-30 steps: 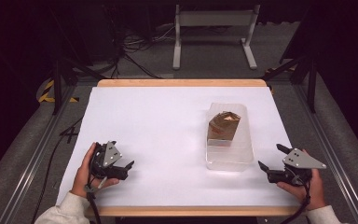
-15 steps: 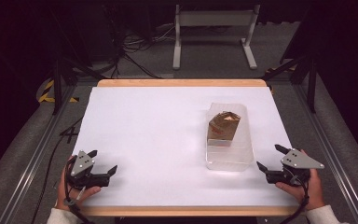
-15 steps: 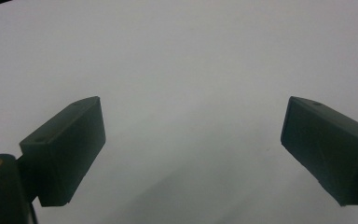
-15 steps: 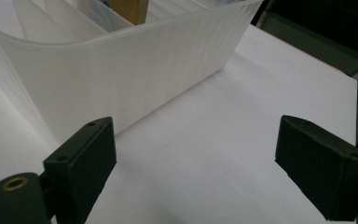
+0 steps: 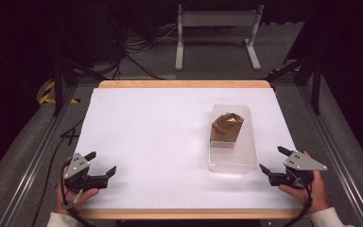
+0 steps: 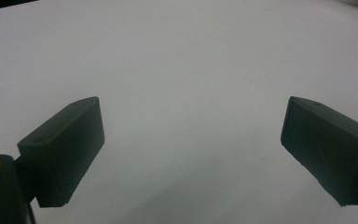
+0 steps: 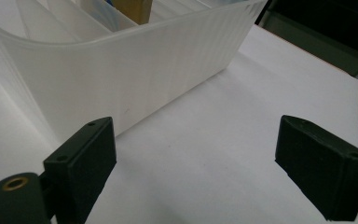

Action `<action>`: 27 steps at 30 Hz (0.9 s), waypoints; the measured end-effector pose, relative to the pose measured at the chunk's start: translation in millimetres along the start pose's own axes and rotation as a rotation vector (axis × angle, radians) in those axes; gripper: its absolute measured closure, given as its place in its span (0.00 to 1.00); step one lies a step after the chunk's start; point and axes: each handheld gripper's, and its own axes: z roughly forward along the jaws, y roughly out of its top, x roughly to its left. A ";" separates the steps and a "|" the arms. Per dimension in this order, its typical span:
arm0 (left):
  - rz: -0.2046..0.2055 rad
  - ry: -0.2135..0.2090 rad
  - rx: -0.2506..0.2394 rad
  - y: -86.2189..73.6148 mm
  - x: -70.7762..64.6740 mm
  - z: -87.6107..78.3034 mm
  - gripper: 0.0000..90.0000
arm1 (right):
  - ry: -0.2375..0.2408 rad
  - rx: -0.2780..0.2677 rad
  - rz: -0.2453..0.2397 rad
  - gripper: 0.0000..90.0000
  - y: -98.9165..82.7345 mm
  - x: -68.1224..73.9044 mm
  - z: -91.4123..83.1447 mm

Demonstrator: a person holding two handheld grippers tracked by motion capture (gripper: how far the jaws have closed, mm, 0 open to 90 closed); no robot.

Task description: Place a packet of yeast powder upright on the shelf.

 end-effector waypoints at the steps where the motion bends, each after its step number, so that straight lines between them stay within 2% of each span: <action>1: 0.001 -0.002 0.001 0.1 -0.2 0.3 0.07 | -0.002 0.001 0.000 0.15 -0.1 -0.2 -0.1; 27: 0.020 -0.003 0.003 3.2 -4.4 2.4 0.08 | -0.002 -0.002 0.008 0.15 -0.4 -1.6 -1.5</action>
